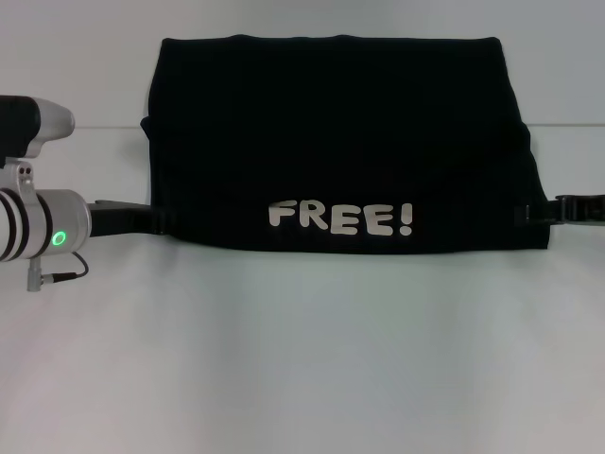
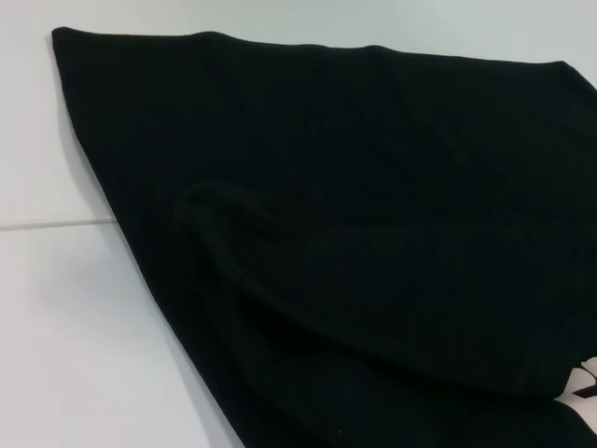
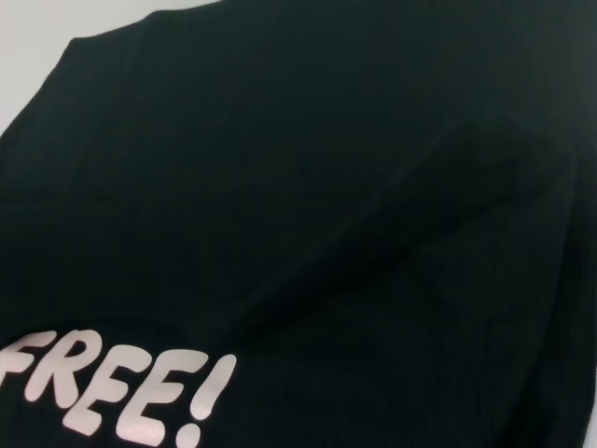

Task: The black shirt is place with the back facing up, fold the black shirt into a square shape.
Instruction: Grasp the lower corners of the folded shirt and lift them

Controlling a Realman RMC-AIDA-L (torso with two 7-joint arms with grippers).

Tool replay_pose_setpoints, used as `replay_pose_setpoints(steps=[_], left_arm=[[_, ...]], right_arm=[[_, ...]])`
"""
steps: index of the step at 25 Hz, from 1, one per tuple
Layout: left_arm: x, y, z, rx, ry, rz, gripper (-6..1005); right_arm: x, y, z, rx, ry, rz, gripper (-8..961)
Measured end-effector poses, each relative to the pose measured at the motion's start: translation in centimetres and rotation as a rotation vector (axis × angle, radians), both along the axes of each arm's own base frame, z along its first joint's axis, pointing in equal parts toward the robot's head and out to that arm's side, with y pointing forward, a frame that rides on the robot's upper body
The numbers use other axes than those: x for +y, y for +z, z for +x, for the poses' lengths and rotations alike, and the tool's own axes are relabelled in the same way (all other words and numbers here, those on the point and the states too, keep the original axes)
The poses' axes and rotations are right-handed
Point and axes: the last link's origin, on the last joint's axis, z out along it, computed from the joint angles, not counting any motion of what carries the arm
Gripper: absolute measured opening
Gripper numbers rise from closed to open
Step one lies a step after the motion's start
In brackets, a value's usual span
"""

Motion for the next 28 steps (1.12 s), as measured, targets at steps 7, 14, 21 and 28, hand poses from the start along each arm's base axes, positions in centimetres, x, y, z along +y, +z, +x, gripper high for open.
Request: replay_pose_setpoints(steps=[7, 14, 21, 28], left_arm=[[0.0, 0.1, -0.1, 0.003, 0.001, 0.002, 17], [0.1, 0.2, -0.1, 0.006, 0.0, 0.004, 17], [0.1, 0.3, -0.1, 0.006, 0.002, 0.007, 17], [0.1, 0.3, -0.2, 0.004, 0.003, 0.009, 17]], right_arm=[[-0.1, -1.3, 0.2, -0.019, -0.012, 0.005, 624], [0.0, -1.6, 0.2, -0.02, -0.014, 0.008, 574], [0.0, -2.0, 0.5, -0.036, -0.01, 0.02, 524], [-0.5, -2.2, 0.9, -0.038, -0.014, 0.017, 207]])
